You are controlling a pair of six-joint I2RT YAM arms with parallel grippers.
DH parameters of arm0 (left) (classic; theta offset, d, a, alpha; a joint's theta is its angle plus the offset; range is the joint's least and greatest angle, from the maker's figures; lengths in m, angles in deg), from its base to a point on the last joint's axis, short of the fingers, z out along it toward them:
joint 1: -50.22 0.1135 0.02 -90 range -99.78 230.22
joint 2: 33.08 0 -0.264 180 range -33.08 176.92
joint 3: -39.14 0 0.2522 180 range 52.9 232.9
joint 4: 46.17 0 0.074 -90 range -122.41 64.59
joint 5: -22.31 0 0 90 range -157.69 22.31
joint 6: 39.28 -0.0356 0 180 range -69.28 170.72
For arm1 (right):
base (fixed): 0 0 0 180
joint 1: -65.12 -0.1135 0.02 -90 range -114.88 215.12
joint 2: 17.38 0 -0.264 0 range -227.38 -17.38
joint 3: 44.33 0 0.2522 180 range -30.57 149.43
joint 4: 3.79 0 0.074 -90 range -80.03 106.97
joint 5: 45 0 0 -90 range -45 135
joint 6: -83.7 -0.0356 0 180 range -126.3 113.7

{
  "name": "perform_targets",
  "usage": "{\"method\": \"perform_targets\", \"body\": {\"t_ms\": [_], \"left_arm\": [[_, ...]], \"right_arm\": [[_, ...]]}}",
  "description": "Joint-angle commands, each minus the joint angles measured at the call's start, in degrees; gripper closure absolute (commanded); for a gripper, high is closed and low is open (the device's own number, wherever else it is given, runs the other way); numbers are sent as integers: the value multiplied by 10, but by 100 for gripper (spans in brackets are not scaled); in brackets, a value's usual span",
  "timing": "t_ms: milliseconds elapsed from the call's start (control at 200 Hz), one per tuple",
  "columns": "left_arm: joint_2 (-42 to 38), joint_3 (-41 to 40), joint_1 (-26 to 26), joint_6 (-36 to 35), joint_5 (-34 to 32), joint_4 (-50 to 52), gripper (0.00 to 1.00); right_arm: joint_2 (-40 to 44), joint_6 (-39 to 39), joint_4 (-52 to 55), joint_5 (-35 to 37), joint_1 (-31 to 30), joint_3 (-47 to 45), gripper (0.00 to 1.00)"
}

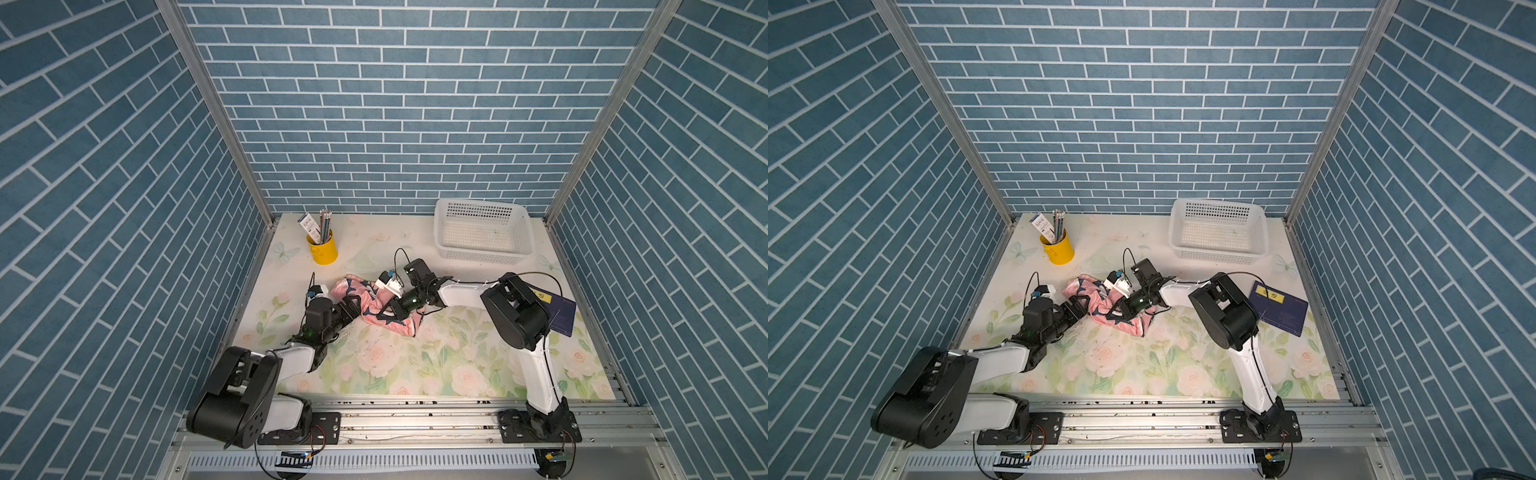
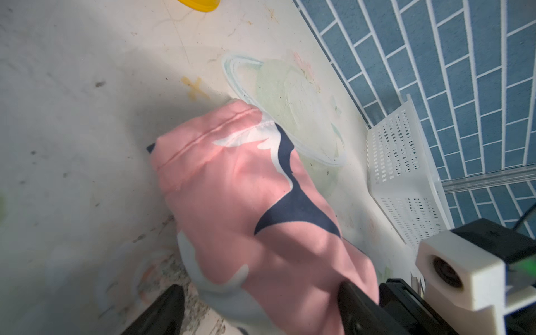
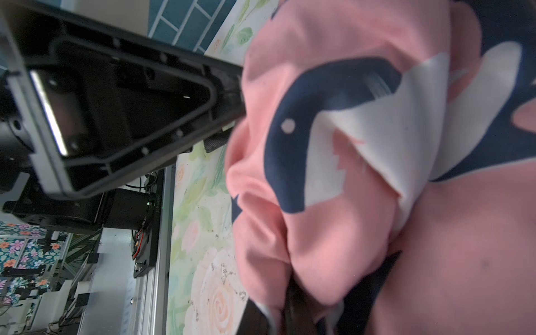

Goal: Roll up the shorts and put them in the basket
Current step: Roll the shorts at the center of the board.

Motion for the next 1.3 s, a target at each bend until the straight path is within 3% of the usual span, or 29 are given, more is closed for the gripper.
{"method": "perform_targets", "body": {"t_ms": [0,160,225,300,390,485,585,660,775,900,1040,1295], "left_arm": [[51,29,-5,-3,20,-76,14],[115,79,-9,-10,30,-57,19],[135,95,-9,-11,33,-42,26],[151,112,-9,-10,33,-18,45],[155,119,-9,-7,30,0,79],[155,136,-9,-11,33,36,100],[149,166,-9,-17,32,89,100],[149,194,-9,-19,32,146,100],[154,236,-9,-26,33,228,100],[169,264,-9,-25,35,289,100],[184,288,-10,-21,52,321,100],[188,312,-12,-30,43,364,100]], "right_arm": [[-37,-39,51,-12,-6,-5,100],[-49,-63,42,-21,-1,-4,100],[-51,-66,40,-24,1,-3,100],[-52,-71,39,-27,4,-1,100],[-51,-80,32,-33,11,-2,100],[-44,-82,33,-29,21,-5,100],[-24,-76,49,7,29,-11,86],[14,-32,92,103,28,-12,67],[78,19,106,227,24,-36,56],[151,77,105,376,-1,-64,52],[217,167,45,528,-81,-113,47],[219,255,-79,588,-157,-152,43]]}}
